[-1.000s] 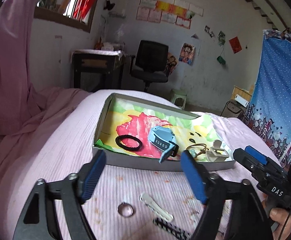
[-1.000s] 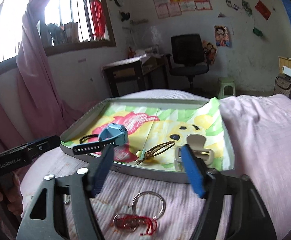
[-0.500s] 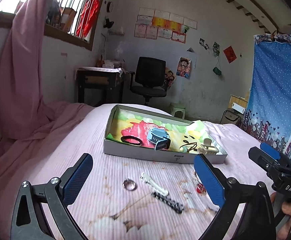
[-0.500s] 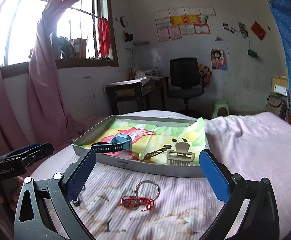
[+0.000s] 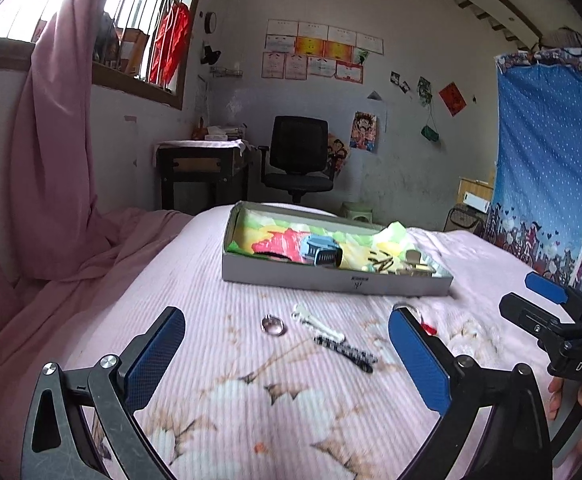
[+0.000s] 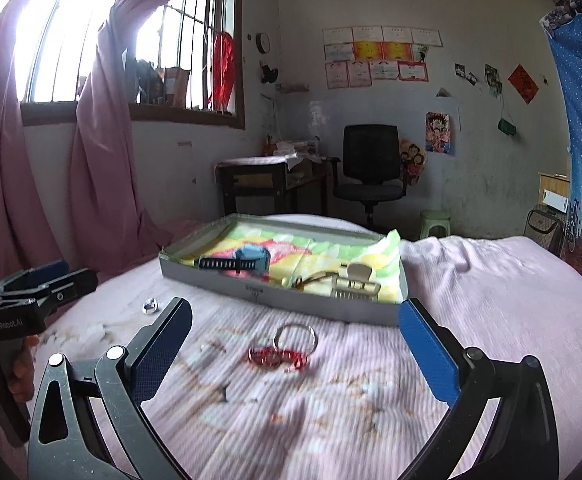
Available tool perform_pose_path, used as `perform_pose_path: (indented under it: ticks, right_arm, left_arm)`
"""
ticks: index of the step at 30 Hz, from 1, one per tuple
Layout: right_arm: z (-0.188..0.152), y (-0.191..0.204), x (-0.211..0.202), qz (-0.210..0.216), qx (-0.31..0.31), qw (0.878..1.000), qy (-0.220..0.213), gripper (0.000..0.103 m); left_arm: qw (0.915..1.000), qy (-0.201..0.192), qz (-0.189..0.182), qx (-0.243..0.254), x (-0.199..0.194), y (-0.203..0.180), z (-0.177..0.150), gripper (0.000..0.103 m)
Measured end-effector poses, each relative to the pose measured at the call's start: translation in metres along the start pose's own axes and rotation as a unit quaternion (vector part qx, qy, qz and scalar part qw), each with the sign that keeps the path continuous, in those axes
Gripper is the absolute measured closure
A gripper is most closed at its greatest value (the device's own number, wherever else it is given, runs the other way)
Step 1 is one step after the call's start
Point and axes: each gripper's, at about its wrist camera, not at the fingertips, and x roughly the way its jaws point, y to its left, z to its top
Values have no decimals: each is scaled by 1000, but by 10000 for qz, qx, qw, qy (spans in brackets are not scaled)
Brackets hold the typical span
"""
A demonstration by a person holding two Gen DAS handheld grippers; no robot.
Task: Organize jewelry
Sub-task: 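Move both tools back toward the rings and red-string bangles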
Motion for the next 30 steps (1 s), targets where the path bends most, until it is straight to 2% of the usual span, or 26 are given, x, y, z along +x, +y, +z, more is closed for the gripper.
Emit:
perform_pose_path:
  ticks: [11,17,25,27,29,30]
  right_arm:
    - [-12,-2,22,22,-108,9972,737,2]
    - [-19,0,33,-20,-136,9941,1078,2]
    - [-26,-14,46,-59,283,9888,1462,3]
    - [-27,-16,49,-52,340,9880,1505,9]
    - [-28,-17,52,-54,361,9872,1553,21]
    - [-29,-18,54,-45,373,9866,1585,24]
  left_arm:
    - [9991,389,-88,-123,11,11,-13,1]
    - [9981,580,-196,-29,18,5,-16,1]
    - [9962,705,-507,-2,27,-3,-19,1]
    - [9958,700,-590,30,29,-6,-19,1]
    - [9953,699,-661,79,30,-9,-18,1]
    - [9951,704,-692,103,31,-11,-18,1]
